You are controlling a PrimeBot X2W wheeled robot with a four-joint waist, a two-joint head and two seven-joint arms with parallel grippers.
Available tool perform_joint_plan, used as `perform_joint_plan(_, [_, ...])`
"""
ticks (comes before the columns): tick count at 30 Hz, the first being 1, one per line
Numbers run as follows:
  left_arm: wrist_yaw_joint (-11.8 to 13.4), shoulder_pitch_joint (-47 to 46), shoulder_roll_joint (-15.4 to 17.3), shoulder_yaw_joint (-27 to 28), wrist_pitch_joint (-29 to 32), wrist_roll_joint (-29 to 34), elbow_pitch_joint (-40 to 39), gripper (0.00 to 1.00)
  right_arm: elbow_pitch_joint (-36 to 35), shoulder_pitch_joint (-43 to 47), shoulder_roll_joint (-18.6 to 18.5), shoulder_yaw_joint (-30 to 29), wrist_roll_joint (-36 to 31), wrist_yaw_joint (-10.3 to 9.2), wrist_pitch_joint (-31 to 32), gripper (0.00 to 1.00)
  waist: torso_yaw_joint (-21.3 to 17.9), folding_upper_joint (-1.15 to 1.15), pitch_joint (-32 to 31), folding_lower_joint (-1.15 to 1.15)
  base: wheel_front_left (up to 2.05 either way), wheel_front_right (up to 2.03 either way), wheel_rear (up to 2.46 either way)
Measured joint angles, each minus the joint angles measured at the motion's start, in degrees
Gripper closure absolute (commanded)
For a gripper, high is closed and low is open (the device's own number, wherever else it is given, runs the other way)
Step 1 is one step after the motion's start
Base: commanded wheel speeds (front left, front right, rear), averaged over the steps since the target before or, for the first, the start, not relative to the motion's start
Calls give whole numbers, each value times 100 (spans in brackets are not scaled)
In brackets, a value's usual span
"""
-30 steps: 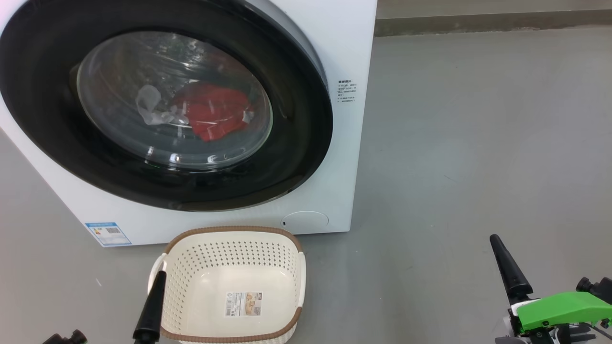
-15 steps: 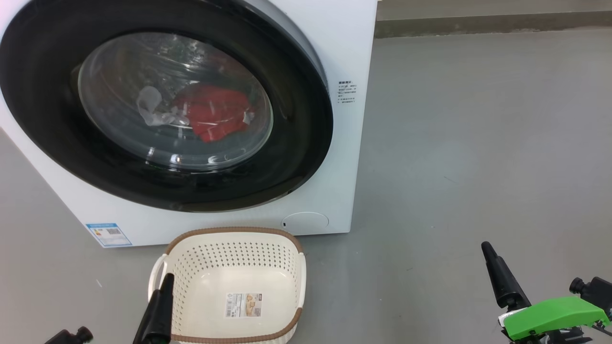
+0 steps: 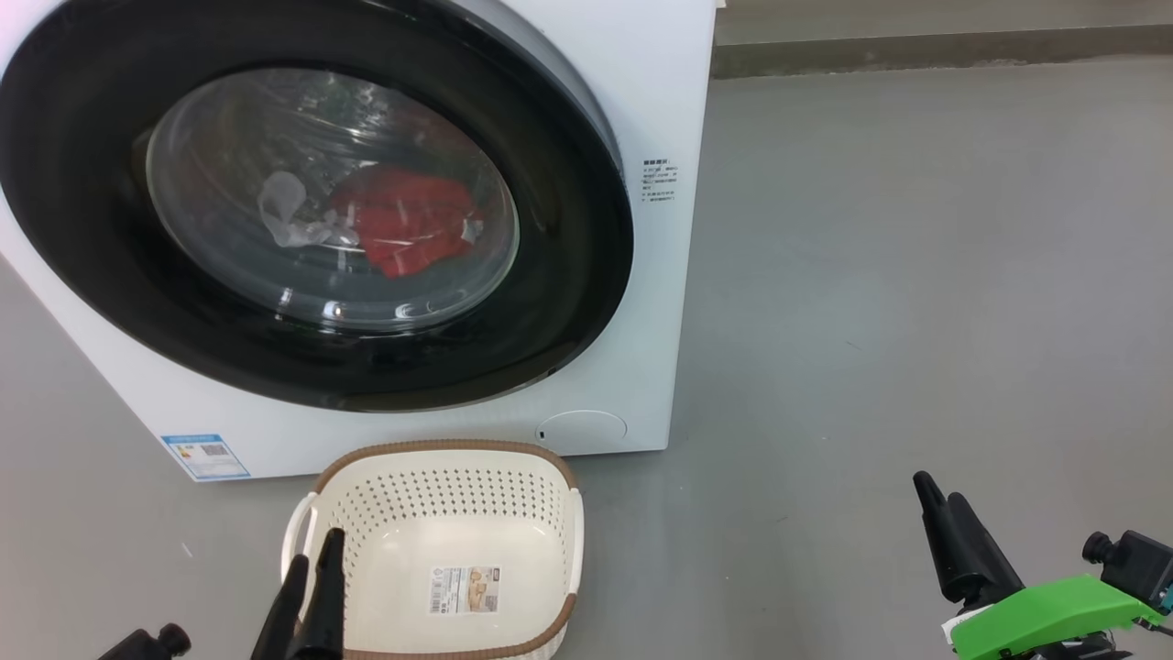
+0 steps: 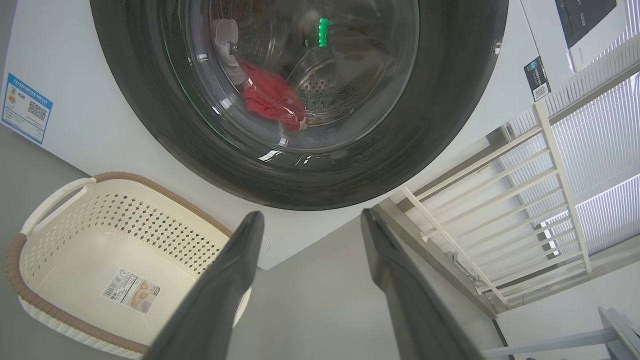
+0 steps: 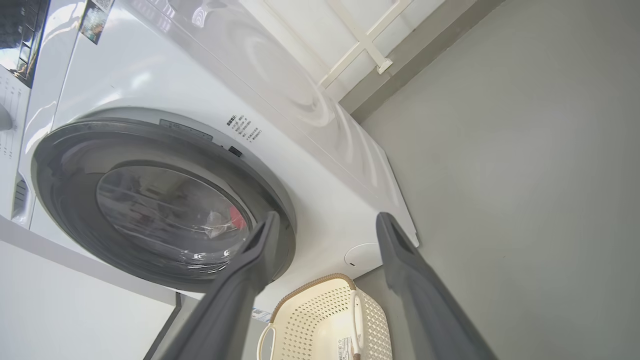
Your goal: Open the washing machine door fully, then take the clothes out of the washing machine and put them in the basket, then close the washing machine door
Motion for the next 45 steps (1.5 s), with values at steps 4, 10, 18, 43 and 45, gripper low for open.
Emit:
perform_joint_plan(4, [5,0,1,-24,-62,286,-46,0,-35,1,-41,29,-259,0,-94,0,-11,0,2,0,0,0,0])
perform_joint_plan(10, [51,1,7,-52,-198,737,-121,0,-79,15,-130,105,-655,1,-200,0,-26,0,6,0,0,0,0])
perform_joint_plan(18, [93,45,16,-81,-305,1257,-175,0,-123,116,-162,214,-1056,0,-305,0,-32,0,8,0,0,0,0])
perform_joint_plan(43, [153,110,45,-168,-710,2978,-390,0,-309,132,-349,436,-2486,1,-721,0,-52,0,43,0,0,0,0])
perform_joint_plan(45, [153,112,46,-181,-750,3131,-402,0,-333,140,-361,450,-2626,1,-748,0,-55,0,44,0,0,0,0])
